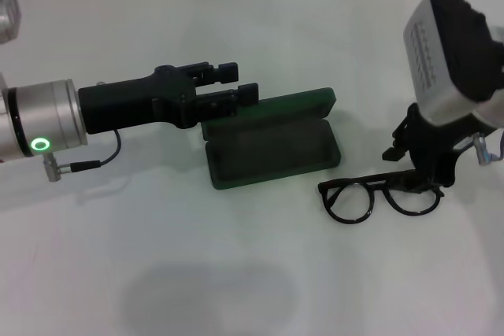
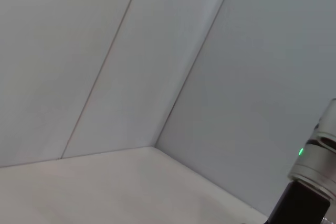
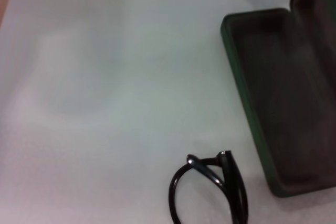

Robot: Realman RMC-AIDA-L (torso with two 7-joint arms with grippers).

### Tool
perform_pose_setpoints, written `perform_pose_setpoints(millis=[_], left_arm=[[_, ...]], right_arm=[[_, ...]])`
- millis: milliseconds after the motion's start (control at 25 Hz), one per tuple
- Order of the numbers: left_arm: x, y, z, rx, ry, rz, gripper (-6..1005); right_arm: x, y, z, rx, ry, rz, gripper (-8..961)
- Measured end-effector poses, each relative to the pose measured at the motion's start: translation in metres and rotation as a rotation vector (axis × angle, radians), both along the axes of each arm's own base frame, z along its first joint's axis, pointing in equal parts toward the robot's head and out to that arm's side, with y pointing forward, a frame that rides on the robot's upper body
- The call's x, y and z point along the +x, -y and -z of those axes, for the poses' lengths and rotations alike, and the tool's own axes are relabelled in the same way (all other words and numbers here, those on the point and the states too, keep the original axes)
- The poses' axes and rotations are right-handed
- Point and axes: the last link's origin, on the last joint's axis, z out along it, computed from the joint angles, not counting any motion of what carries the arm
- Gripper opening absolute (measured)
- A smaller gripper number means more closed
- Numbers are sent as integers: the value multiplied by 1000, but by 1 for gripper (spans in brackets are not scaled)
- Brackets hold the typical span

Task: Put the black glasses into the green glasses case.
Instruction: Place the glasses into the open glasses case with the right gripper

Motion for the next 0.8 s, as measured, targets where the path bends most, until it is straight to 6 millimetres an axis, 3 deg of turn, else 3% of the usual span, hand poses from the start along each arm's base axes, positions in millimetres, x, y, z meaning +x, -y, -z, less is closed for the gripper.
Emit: perform_pose_setpoints(millis=[560, 760, 800], left_arm=[[-1, 0, 6, -6, -4, -15, 709], [-1, 0, 6, -7, -4, -15, 708], [-1, 0, 6, -7, -4, -15, 708]], right_arm=[[11, 1, 19, -4, 31, -51, 387], [13, 0, 22, -7, 18, -53, 359], [14, 0, 22, -10, 20, -49, 315]])
